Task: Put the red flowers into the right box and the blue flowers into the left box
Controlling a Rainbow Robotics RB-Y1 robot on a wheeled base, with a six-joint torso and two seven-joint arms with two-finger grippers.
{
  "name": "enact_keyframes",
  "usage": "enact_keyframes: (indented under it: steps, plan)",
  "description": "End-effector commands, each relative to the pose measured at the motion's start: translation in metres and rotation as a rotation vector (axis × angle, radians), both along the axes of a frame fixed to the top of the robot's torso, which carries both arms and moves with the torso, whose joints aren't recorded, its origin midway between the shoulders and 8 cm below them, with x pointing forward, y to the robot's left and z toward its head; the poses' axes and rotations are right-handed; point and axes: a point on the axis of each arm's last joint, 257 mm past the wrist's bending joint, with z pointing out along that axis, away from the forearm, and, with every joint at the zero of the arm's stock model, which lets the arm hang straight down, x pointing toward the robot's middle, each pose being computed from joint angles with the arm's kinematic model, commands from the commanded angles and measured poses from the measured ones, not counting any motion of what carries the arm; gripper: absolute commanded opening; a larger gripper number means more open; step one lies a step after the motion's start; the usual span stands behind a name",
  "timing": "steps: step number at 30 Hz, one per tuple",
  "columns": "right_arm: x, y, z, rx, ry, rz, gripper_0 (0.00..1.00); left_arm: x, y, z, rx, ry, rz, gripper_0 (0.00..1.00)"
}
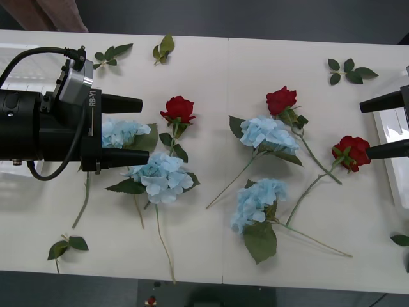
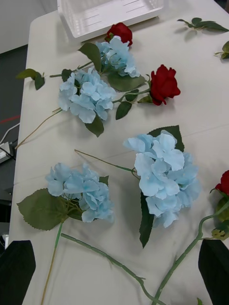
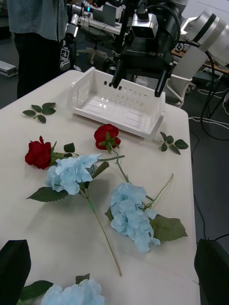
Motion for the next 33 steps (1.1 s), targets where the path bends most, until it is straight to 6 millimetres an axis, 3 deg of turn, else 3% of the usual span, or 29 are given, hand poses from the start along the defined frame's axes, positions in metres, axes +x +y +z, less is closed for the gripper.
enact_keyframes:
  steps: [1,10,14,18,23,33]
  plan:
    - [0.001,-0.012,0.015,-0.086,-0.053,0.016,1.0,-0.011,-0.004,0.005,-0.042,0.053,-0.012,1.0]
    - [0.003,-0.02,0.011,-0.122,-0.046,-0.002,1.0,-0.005,0.012,0.027,-0.088,0.257,0.083,1.0]
    - [0.006,-0.026,0.003,-0.156,-0.04,-0.022,1.0,0.007,0.03,0.027,-0.12,0.402,0.189,1.0]
    - [0.009,-0.034,-0.007,-0.208,-0.056,-0.059,1.0,0.02,0.065,0.022,-0.091,0.494,0.31,1.0]
    - [0.014,-0.044,-0.02,-0.214,0.086,-0.327,1.0,0.027,0.116,0.016,-0.04,0.65,0.48,1.0]
    - [0.021,-0.057,-0.059,-0.145,0.376,-0.781,1.0,0.046,0.19,-0.02,-0.064,0.896,0.812,1.0]
